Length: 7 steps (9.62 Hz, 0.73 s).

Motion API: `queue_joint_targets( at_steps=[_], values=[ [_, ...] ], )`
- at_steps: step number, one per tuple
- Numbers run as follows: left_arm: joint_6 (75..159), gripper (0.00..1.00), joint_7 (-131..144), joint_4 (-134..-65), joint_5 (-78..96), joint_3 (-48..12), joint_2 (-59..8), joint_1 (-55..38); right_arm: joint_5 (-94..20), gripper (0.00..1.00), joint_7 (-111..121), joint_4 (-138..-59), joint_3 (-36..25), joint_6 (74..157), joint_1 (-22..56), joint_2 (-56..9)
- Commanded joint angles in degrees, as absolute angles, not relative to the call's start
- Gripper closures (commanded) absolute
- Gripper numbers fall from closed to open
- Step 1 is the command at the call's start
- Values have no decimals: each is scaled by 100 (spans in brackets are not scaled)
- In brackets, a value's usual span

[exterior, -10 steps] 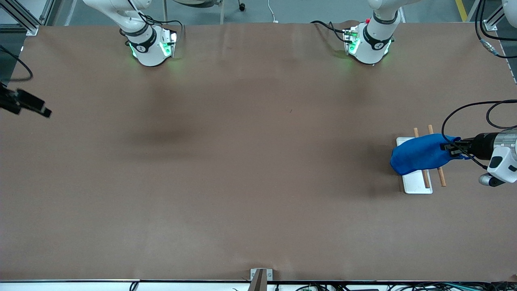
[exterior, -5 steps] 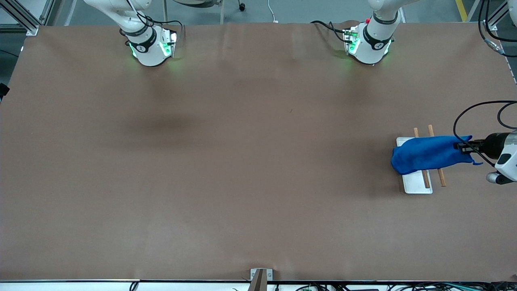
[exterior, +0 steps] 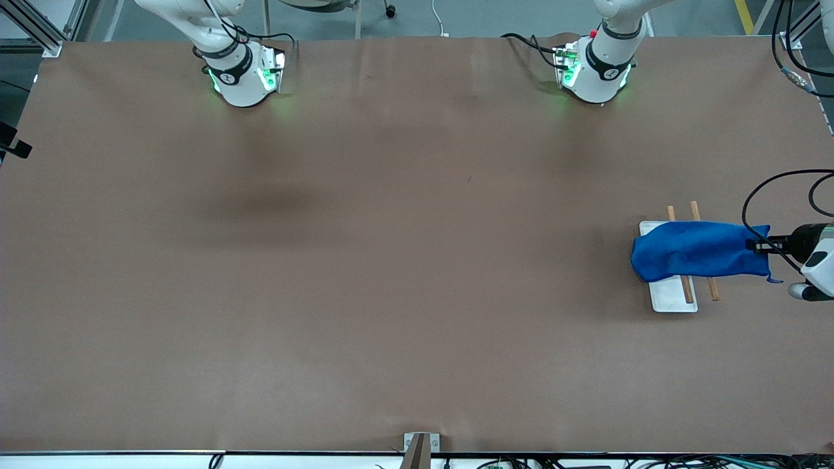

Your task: Right arm passes towel to left arm to hang

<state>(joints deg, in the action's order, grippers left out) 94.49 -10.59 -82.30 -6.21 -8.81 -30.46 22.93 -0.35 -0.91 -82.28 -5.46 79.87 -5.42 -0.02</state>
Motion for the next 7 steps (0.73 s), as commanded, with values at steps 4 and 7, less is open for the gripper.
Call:
queue_joint_targets(
  at_steps=[4,7],
  values=[
    [9782,68,-1547,-8306,-721,-905,-3480,2619,-17,0,-264,-8156,-501,7980,-439,-9],
    [9791,0,-1556,-8244,-747,-905,-3472,2602,-26,0,-272,-8165,-510,7972,-457,-9]
  ],
)
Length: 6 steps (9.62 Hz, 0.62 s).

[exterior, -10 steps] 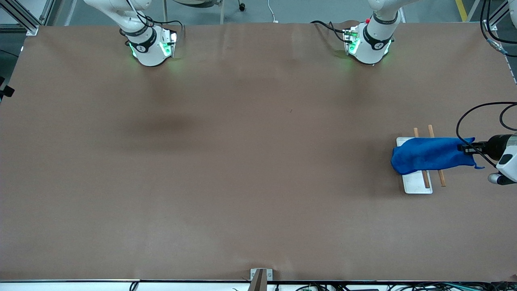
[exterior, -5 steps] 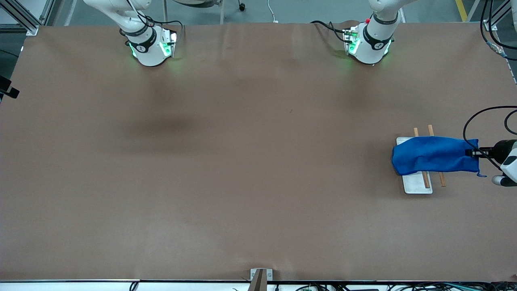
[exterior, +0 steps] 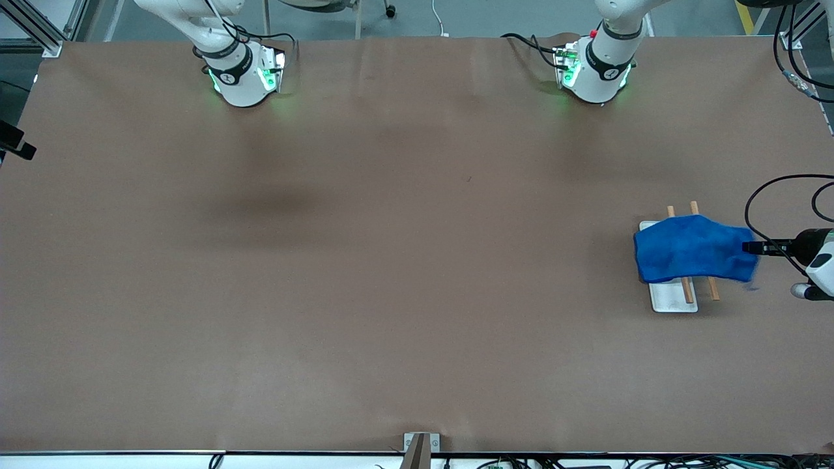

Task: Right arm passes towel to left arm to hang
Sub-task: 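Lower the towel onto the dowels and open the left gripper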

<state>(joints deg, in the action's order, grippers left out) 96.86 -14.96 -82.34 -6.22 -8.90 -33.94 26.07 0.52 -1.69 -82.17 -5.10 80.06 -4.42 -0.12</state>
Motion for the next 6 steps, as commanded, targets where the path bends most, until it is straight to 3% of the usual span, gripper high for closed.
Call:
queue_joint_targets(
  at_steps=[1,4,6],
  values=[
    [9782,0,-1556,-8218,-886,-949,-3419,2593,-26,0,-264,-8174,-510,7972,-457,-9],
    [9747,0,-1625,-7561,-1028,-1010,-3323,2584,35,0,-264,-8156,-510,7954,-431,-9],
    [9642,0,-1522,-7523,-932,-1351,-2702,2549,0,0,-246,-8095,-510,7937,-457,-9]
  ],
)
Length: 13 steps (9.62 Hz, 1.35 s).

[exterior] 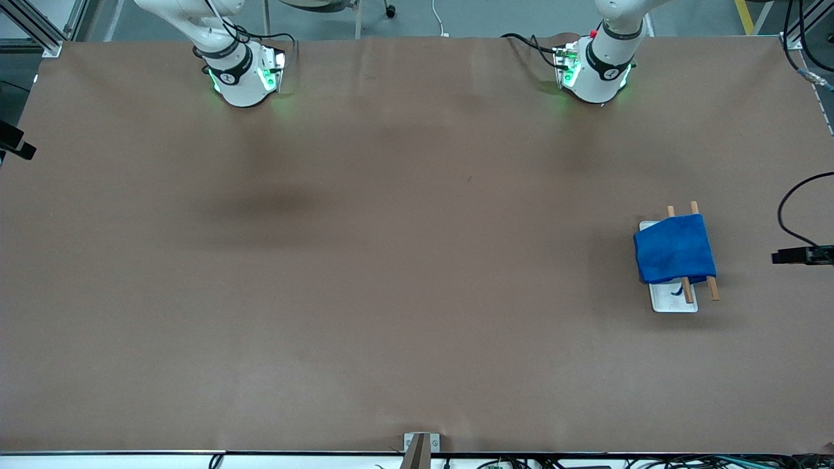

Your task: Right arm passes towel to left arm to hang

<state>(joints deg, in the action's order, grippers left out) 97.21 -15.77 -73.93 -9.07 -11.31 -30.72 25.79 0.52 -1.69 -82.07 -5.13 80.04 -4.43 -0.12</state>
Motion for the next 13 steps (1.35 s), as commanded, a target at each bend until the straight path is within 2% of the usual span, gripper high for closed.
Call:
queue_joint_targets(
  at_steps=[1,4,9,12,13],
  values=[
    [9563,0,-1181,-7523,-940,-1580,-2411,2549,9,0,-203,-8069,-518,7945,-492,-26],
    [8844,0,-20,-7523,-914,-2423,-1707,2575,-9,0,-202,-8068,-527,7980,-466,-35],
    [8307,0,1221,-7550,-501,-3312,-801,2575,-18,0,-202,-8068,-562,7945,-457,-35],
    [8069,0,1082,-7602,-405,-3437,-624,2549,-18,0,-193,-8077,-562,7963,-475,-35],
    [8086,0,1090,-7872,-213,-3219,-406,2357,-18,0,-193,-8077,-562,7963,-475,-35]
  ],
)
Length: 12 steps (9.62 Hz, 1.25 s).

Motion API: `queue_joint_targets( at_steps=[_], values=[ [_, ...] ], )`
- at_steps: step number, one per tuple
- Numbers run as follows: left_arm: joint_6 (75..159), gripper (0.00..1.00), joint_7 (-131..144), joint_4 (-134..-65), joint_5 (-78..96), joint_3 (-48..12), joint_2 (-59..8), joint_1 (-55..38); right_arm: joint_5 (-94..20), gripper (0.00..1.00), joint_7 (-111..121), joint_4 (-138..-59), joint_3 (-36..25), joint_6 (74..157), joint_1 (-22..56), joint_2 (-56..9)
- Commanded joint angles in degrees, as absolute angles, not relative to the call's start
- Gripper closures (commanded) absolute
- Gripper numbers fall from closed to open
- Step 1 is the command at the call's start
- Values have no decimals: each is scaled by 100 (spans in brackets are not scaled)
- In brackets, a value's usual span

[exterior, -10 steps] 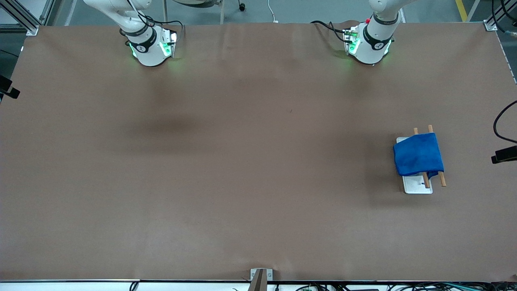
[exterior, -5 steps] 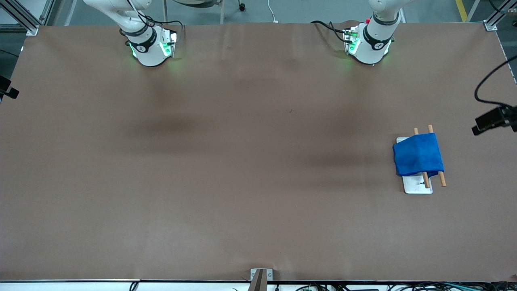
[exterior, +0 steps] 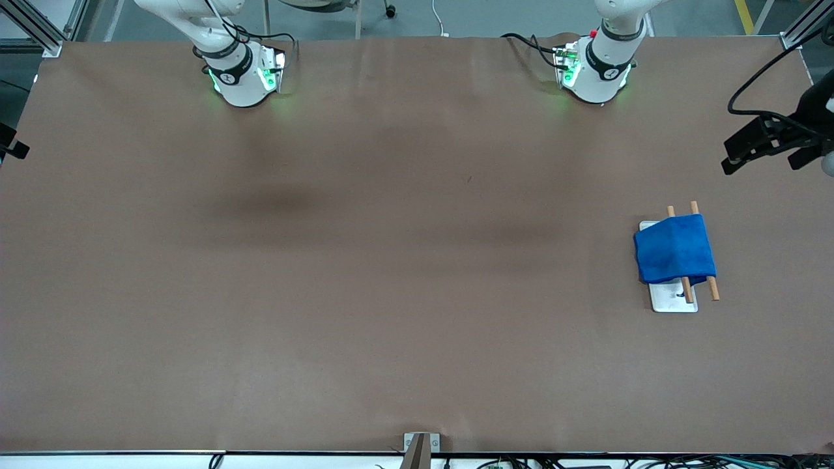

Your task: Right arm passes towel to left arm to hang

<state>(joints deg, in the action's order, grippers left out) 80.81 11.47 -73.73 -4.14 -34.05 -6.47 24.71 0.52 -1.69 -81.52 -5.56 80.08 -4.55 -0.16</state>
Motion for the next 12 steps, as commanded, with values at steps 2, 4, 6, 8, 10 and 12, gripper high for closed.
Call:
queue_joint_targets(
  at_steps=[2,4,6,8,10,12],
  values=[
    [8103,0,1081,-8408,-26,-1738,59,1044,-18,0,-193,-8077,-562,7972,-475,-35],
    [8182,0,1064,-8717,-26,-1198,289,459,-26,0,-176,-8077,-562,7998,-475,-35],
    [8524,0,915,-9261,-35,-906,605,229,-26,0,-176,-8121,-562,8287,-466,-35],
    [8525,0,703,-9255,-35,-888,589,229,-18,0,-176,-8121,-562,8235,-466,-26],
    [8517,0,398,-9255,-149,-861,598,133,-26,0,-176,-8121,-562,8218,-475,-26],
    [8517,0,378,-9255,-176,-861,589,132,-26,0,-176,-8121,-562,8191,-475,-35]
  ],
)
